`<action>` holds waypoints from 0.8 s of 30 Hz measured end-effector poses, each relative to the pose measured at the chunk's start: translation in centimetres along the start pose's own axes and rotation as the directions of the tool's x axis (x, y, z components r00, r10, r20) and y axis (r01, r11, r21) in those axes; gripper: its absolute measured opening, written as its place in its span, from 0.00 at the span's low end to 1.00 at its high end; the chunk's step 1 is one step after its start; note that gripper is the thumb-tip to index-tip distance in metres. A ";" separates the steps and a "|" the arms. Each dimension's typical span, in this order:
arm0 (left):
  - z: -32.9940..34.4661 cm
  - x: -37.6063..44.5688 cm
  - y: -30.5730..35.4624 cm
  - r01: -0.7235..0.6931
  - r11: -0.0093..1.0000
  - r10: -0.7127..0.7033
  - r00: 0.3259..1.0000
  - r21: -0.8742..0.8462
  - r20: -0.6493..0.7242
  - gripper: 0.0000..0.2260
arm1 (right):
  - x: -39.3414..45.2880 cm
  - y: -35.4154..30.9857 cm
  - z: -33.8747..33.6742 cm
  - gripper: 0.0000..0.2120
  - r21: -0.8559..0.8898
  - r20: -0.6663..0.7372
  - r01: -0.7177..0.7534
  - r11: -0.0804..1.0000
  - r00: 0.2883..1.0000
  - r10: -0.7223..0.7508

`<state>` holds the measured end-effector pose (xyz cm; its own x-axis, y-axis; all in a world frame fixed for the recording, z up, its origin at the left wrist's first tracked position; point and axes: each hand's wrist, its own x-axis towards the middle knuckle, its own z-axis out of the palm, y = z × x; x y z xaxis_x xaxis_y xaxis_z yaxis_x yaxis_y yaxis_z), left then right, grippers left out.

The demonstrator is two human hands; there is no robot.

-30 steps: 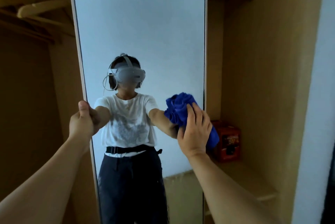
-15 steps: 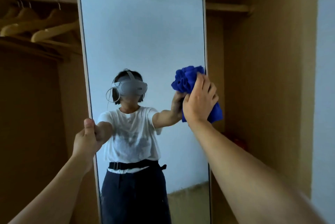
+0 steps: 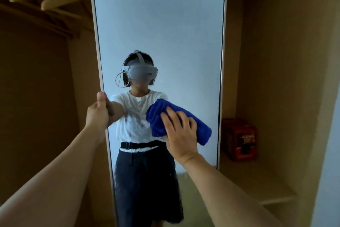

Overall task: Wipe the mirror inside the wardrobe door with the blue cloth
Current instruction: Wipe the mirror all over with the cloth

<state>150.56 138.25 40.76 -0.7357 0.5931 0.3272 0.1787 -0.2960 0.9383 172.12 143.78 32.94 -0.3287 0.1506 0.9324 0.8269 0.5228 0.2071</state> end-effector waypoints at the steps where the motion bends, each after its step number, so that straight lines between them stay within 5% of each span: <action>1: -0.1 -0.1 -0.1 0.001 1.000 -0.001 1.000 -0.004 0.002 0.24 | -1.1 -0.5 0.1 0.25 -0.005 0.025 0.044 0.999 0.999 -0.043; 9: -1.1 -1.5 -3.7 0.092 0.995 -0.093 0.995 0.037 0.036 0.22 | -0.1 -0.8 -0.9 0.25 -0.006 0.110 0.150 0.989 0.983 -0.148; 17: -2.1 -1.9 -3.9 0.064 0.989 -0.080 0.989 0.135 0.123 0.27 | 1.1 -5.5 -0.5 0.27 0.073 0.067 -0.016 0.997 0.998 0.011; 24: -1.9 -2.2 -4.6 0.030 0.989 -0.048 0.991 0.147 0.126 0.33 | -6.5 -9.8 2.2 0.26 0.139 0.133 0.258 0.956 0.952 -0.276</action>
<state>150.07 136.89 35.51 -0.6554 0.6961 0.2930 0.2508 -0.1654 0.9538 165.10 139.51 24.21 -0.6016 0.1104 0.7912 0.6427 0.6550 0.3973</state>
